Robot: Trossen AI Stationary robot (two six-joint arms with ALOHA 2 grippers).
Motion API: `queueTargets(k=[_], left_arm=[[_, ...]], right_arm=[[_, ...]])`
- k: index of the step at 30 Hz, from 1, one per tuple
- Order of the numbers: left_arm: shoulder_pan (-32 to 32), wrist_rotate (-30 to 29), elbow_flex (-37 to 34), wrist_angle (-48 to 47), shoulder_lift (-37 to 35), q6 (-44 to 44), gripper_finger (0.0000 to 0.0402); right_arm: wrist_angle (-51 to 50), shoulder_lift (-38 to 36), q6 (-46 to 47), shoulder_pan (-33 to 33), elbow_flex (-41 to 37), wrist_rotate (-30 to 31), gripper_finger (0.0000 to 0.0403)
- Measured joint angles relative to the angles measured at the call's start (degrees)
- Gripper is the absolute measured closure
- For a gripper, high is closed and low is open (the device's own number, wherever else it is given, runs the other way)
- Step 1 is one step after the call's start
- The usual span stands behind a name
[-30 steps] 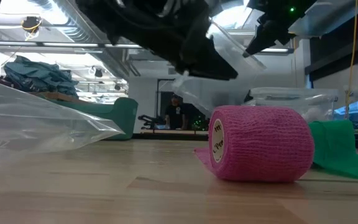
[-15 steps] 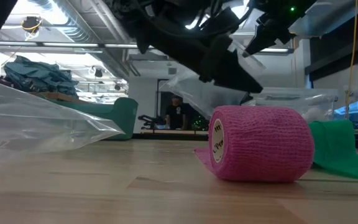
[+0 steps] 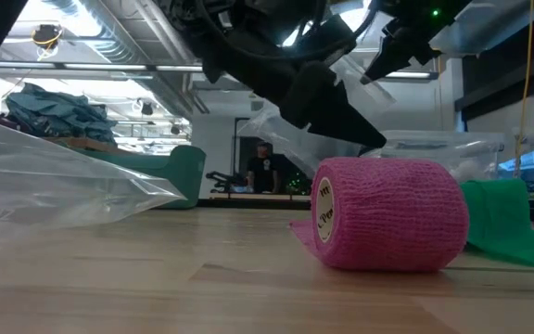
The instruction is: Roll bandage
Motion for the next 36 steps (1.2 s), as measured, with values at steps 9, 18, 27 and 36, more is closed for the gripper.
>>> queueTargets(k=[9,18,27,36], left_arm=[[1.2,-0.26,2.15,1.2,4.59,0.1,0.0247],[2.27,-0.28,6.27,0.57,9.28,1.07,0.0247],[2.16,-0.52,7.45,-5.24,10.03,1.32,0.0268],[2.11,-1.77,8.8,-5.43,9.62,-0.7,0.0385]], right_arm=[[0.13,0.02,0.0,0.02,0.0,-0.04,0.0402],[0.1,0.02,0.0,0.02,-0.02,-0.46,0.0402],[-0.49,0.02,-0.02,0.02,-0.02,-0.46,0.0402],[-3.79,0.02,-0.06,0.04,-0.02,0.46,0.0402]])
